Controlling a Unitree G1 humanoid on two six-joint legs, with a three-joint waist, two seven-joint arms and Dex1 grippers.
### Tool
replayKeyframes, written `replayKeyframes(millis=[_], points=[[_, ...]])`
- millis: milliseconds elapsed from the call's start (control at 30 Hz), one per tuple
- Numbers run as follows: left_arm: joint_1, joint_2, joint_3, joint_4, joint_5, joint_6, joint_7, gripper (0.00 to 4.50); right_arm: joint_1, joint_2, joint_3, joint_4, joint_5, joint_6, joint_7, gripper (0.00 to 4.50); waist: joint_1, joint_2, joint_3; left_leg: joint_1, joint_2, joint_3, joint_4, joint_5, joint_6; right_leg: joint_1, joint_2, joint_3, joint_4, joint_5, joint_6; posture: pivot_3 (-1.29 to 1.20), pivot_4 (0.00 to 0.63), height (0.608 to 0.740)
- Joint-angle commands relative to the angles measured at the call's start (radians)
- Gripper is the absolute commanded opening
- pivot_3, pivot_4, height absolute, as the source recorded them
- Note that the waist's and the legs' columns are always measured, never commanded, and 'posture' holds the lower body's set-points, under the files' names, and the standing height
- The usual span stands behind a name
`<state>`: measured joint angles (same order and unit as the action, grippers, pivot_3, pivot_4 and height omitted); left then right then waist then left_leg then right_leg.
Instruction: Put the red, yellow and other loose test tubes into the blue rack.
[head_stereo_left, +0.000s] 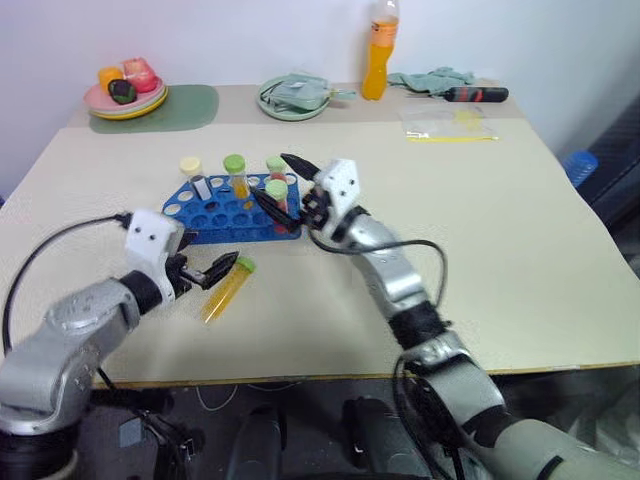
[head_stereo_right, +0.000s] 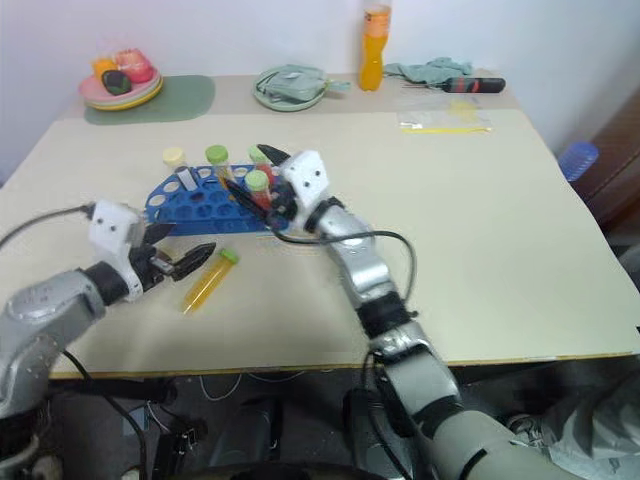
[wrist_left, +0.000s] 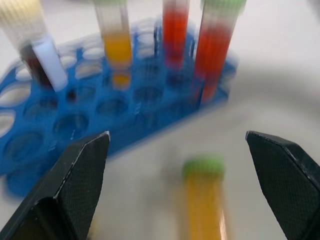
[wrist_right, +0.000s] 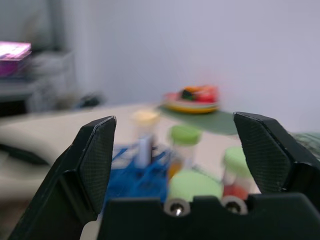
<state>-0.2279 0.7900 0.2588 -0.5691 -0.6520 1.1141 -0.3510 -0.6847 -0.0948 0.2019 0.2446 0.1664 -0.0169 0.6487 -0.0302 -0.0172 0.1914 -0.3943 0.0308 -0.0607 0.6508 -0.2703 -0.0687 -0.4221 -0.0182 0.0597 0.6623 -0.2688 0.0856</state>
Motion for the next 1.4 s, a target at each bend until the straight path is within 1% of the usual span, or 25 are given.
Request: replayKeyframes(millis=[33, 67, 133, 233, 367, 567, 667, 733, 833, 867, 933, 967, 1033, 1067, 1133, 1267, 1300, 1367, 1400], points=[[-0.186, 0.091, -0.058, 0.06, -0.183, 0.435, -0.001, 4.5, 0.03, -0.09, -0.003, -0.213, 0.082, 0.123, 0.12, 4.15, -0.011, 0.001, 0.0, 0.001, 0.0, 0.001, 0.0, 0.0, 0.0, 0.001, 0.0, 0.0, 0.0, 0.0, 0.0, 0.0, 0.15, 0.74], [-0.231, 0.167, -0.134, 0.08, -0.213, 0.48, -0.018, 4.5, 0.04, -0.122, -0.006, -0.254, 0.101, 0.153, 0.149, 4.15, -0.017, -0.001, 0.001, 0.002, 0.0, 0.001, 0.0, 0.0, 0.0, 0.002, 0.0, 0.0, 0.0, 0.0, 0.0, 0.0, 0.15, 0.74], [-0.311, 0.236, -0.224, 0.113, -0.27, 0.5, 0.004, 4.5, 0.06, -0.189, -0.008, -0.334, 0.135, 0.21, 0.211, 4.15, -0.041, 0.0, 0.002, 0.003, 0.001, -0.001, -0.003, 0.0, 0.0, 0.001, 0.003, 0.001, 0.001, 0.0, 0.0, 0.0, 0.15, 0.74], [-0.421, 0.211, -0.277, 0.226, -0.395, 0.5, 0.097, 4.5, 0.096, -0.267, 0.011, -0.439, 0.168, 0.268, 0.281, 4.15, -0.039, 0.001, 0.002, 0.004, 0.002, -0.001, -0.004, 0.0, 0.0, 0.0, 0.004, 0.001, 0.003, -0.002, -0.003, 0.0, 0.15, 0.74], [-0.477, 0.18, -0.358, 0.3, -0.508, 0.5, 0.243, 4.5, 0.148, -0.315, 0.042, -0.539, 0.182, 0.318, 0.312, 4.15, -0.039, 0.001, 0.002, 0.004, 0.003, -0.001, -0.004, 0.0, 0.0, -0.001, 0.005, 0.002, 0.003, -0.002, -0.004, 0.0, 0.15, 0.74], [-0.524, 0.178, -0.441, 0.358, -0.65, 0.5, 0.387, 4.5, 0.208, -0.329, 0.068, -0.603, 0.164, 0.344, 0.293, 4.15, -0.03, 0.0, 0.002, 0.003, 0.002, -0.001, -0.002, 0.0, 0.0, -0.001, 0.004, 0.002, 0.003, -0.002, -0.004, 0.0, 0.15, 0.74], [-0.539, 0.177, -0.463, 0.379, -0.693, 0.5, 0.448, 4.5, 0.22, -0.326, 0.079, -0.614, 0.155, 0.345, 0.283, 4.15, -0.025, 0.0, 0.002, 0.003, 0.002, 0.0, -0.002, 0.0, 0.0, -0.001, 0.003, 0.002, 0.003, -0.002, -0.004, 0.0, 0.15, 0.74], [-0.535, 0.181, -0.478, 0.389, -0.689, 0.5, 0.492, 4.5, 0.224, -0.32, 0.088, -0.618, 0.15, 0.342, 0.275, 4.15, -0.023, 0.0, 0.002, 0.003, 0.002, 0.0, -0.002, 0.0, 0.0, -0.001, 0.003, 0.002, 0.003, -0.002, -0.004, 0.0, 0.15, 0.74], [-0.523, 0.183, -0.482, 0.397, -0.703, 0.5, 0.532, 3.7, 0.224, -0.314, 0.094, -0.619, 0.147, 0.341, 0.265, 4.22, -0.019, 0.0, 0.002, 0.003, 0.002, 0.0, -0.002, 0.0, 0.0, -0.001, 0.003, 0.002, 0.003, -0.002, -0.004, 0.0, 0.15, 0.74], [-0.52, 0.182, -0.482, 0.401, -0.715, 0.5, 0.541, 3.16, 0.222, -0.31, 0.096, -0.618, 0.146, 0.338, 0.262, 4.22, -0.017, 0.0, 0.002, 0.003, 0.002, 0.0, -0.002, 0.0, 0.0, -0.001, 0.003, 0.002, 0.003, -0.002, -0.004, 0.0, 0.15, 0.74], [-0.512, 0.171, -0.477, 0.414, -0.729, 0.5, 0.566, 2.23, 0.216, -0.304, 0.098, -0.613, 0.145, 0.335, 0.257, 4.22, -0.013, 0.0, 0.002, 0.003, 0.002, 0.0, -0.002, 0.0, 0.0, -0.001, 0.003, 0.002, 0.003, -0.002, -0.004, 0.0, 0.15, 0.74], [-0.508, 0.167, -0.476, 0.415, -0.729, 0.5, 0.575, 1.67, 0.213, -0.301, 0.099, -0.612, 0.145, 0.335, 0.255, 4.22, -0.013, 0.0, 0.002, 0.003, 0.002, 0.0, -0.002, 0.0, 0.0, -0.001, 0.003, 0.002, 0.003, -0.002, -0.004, 0.0, 0.15, 0.74], [-0.497, 0.159, -0.466, 0.42, -0.734, 0.5, 0.595, 0.77, 0.207, -0.297, 0.101, -0.609, 0.144, 0.335, 0.254, 4.22, -0.013, 0.0, 0.002, 0.003, 0.001, 0.0, -0.002, 0.0, -0.001, -0.001, 0.003, 0.002, 0.003, -0.002, -0.004, 0.0, 0.15, 0.74], [-0.495, 0.156, -0.462, 0.422, -0.738, 0.5, 0.603, 0.68, 0.205, -0.297, 0.102, -0.609, 0.144, 0.334, 0.253, 4.22, -0.013, 0.0, 0.002, 0.003, 0.001, 0.0, -0.002, 0.0, -0.001, -0.001, 0.003, 0.002, 0.003, -0.002, -0.004, 0.0, 0.15, 0.74], [-0.493, 0.163, -0.443, 0.424, -0.755, 0.5, 0.604, 0.68, 0.199, -0.293, 0.101, -0.605, 0.145, 0.334, 0.254, 4.22, -0.013, 0.0, 0.002, 0.003, 0.001, 0.0, -0.002, 0.0, -0.001, -0.001, 0.003, 0.002, 0.003, -0.002, -0.004, 0.0, 0.15, 0.74], [-0.471, 0.17, -0.349, 0.368, -0.72, 0.5, 0.583, 0.68, 0.193, -0.29, 0.098, -0.601, 0.145, 0.334, 0.255, 4.22, -0.014, 0.0, 0.002, 0.003, 0.001, 0.0, -0.002, 0.001, -0.001, -0.001, 0.003, 0.002, 0.003, -0.002, -0.004, 0.0, 0.15, 0.74], [-0.456, 0.19, -0.3, 0.342, -0.686, 0.467, 0.577, 0.68, 0.192, -0.29, 0.096, -0.6, 0.146, 0.334, 0.254, 4.22, -0.014, 0.0, 0.002, 0.003, 0.001, 0.0, -0.002, 0.001, -0.001, -0.001, 0.003, 0.002, 0.003, -0.002, -0.004, 0.0, 0.15, 0.74], [-0.411, 0.228, -0.218, 0.254, -0.577, 0.334, 0.532, 0.68, 0.192, -0.291, 0.09, -0.598, 0.149, 0.336, 0.253, 4.22, -0.015, 0.0, 0.002, 0.003, 0.001, 0.0, -0.002, 0.001, -0.001, -0.001, 0.003, 0.002, 0.003, -0.002, -0.004, 0.0, 0.15, 0.74], [-0.382, 0.234, -0.153, 0.218, -0.564, 0.284, 0.496, 0.68, 0.194, -0.292, 0.088, -0.598, 0.15, 0.337, 0.252, 4.22, -0.015, 0.0, 0.002, 0.003, 0.001, 0.0, -0.002, 0.001, -0.001, -0.002, 0.003, 0.002, 0.003, -0.002, -0.004, 0.0, 0.15, 0.74]])
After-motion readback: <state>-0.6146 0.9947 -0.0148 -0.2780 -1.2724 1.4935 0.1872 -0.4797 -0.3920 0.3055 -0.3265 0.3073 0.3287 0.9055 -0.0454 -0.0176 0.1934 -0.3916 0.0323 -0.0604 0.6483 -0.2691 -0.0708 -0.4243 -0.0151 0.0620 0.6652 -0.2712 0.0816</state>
